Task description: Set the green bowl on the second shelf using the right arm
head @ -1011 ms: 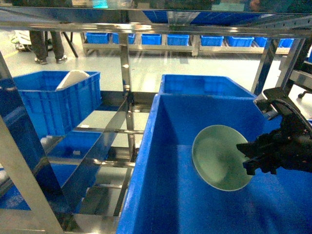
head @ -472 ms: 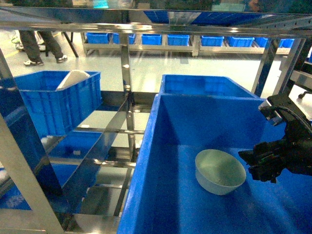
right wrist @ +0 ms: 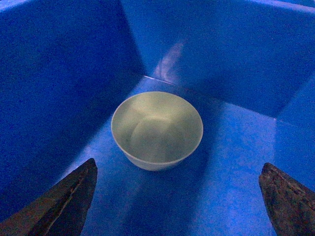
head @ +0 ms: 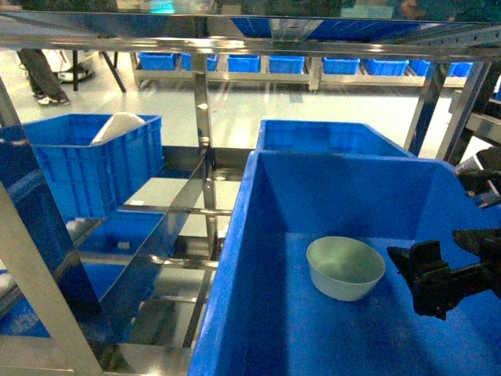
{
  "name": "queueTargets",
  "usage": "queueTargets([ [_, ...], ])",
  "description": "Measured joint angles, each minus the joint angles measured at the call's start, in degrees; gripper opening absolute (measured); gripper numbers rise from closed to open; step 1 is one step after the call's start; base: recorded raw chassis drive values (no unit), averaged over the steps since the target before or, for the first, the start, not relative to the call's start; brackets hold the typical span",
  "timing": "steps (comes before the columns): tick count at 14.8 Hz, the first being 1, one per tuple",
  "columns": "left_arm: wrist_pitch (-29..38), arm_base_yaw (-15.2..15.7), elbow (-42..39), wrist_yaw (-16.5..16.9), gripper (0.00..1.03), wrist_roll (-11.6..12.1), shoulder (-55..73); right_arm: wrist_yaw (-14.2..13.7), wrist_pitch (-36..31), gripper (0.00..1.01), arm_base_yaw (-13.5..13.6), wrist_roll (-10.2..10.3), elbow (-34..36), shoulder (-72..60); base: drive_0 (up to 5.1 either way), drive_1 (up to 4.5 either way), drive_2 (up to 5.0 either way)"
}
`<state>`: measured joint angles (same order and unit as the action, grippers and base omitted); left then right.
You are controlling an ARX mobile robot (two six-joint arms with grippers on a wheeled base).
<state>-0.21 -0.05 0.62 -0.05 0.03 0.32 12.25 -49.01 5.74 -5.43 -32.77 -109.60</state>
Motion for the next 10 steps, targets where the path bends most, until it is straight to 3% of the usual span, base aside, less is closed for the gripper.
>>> queueTargets([
  [2,0.0,0.0,0.0,0.0,0.98,-0.02,0.0,-2.23,-5.77,0.98,0.9,0.02,6.27,5.27,0.0,0.0,0.0],
  [4,0.0,0.0,0.0,-0.02,0.98,-0.02,0.0,-4.02,-11.5,0.98,2.21,-1.81,13.53,12.15,0.0,0.0,0.0],
  [8,0.0,0.0,0.0,-0.02,0.98,-0.02,0.0,-6.93,-10.71,0.98,3.45,-2.12,19.82,20.24,0.0,0.0,0.0],
  [10,0.0,0.0,0.0,0.0,0.98,-0.02,0.0,-9.16,-3.89,0.98,4.79,-0.94,24.22,32.96,0.0,0.0,0.0],
])
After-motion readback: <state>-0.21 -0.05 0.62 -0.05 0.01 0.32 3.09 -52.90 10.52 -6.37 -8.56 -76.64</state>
